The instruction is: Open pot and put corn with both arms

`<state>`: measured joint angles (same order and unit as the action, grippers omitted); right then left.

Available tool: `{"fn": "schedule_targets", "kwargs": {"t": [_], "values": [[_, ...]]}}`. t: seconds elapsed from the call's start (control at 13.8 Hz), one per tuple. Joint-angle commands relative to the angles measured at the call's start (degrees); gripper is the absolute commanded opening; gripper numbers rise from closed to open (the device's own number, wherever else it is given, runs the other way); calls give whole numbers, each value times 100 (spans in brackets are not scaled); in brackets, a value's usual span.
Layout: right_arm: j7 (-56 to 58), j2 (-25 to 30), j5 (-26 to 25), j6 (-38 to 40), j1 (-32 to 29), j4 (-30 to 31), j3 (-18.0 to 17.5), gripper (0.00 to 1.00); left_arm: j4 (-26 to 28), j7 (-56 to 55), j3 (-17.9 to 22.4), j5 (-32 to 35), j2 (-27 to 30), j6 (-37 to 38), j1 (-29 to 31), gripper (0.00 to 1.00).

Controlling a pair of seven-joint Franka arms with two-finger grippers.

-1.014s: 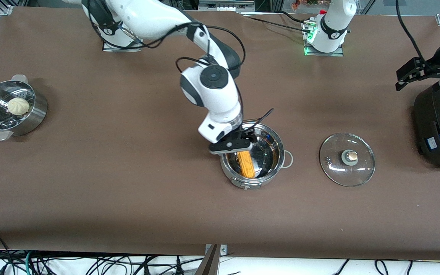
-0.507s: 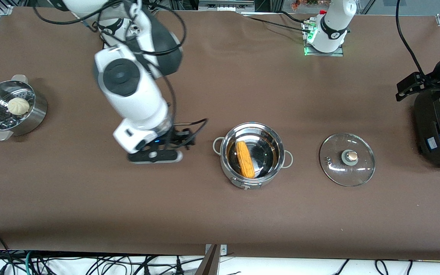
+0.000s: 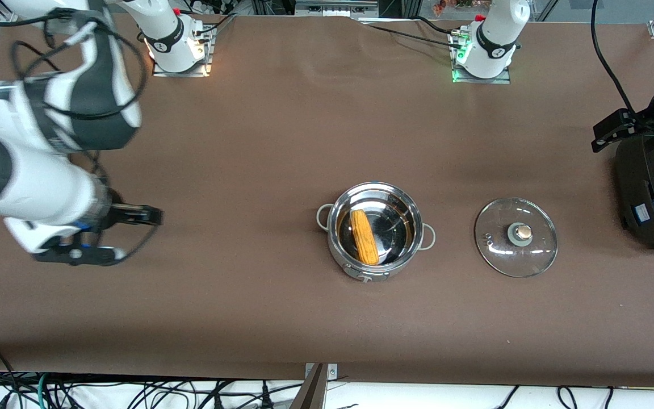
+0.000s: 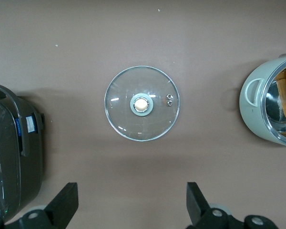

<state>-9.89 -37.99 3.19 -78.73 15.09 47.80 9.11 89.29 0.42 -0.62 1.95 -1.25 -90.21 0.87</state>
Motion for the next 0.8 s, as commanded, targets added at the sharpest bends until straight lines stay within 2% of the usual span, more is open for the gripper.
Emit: {"fn": "schedule_targets", "kwargs": {"t": [0.0, 0.14, 0.29, 0.43, 0.58, 0.72], "values": [[286, 859, 261, 78, -348, 971, -50, 100, -193, -42, -18, 69, -77, 180, 1, 100], [320, 1730, 199, -665, -480, 2324, -50, 100, -175, -33, -18, 51, -77, 293, 10, 100], [251, 2110, 156, -1064, -657, 2951, -59, 100, -184, -33, 0, -123, -77, 311, 54, 100], [215, 2452, -150, -1266, -770, 3400, -85, 100, -175, -33, -9, -204, -77, 329, 159, 100], [188, 3092, -153, -1529, -1103, 4162, -155, 100, -175, -33, -9, -204, -77, 329, 160, 100], [268, 3787, -56, -1611, -1158, 4745, -208, 100, -175, -42, -18, -204, -77, 338, 151, 100]]}}
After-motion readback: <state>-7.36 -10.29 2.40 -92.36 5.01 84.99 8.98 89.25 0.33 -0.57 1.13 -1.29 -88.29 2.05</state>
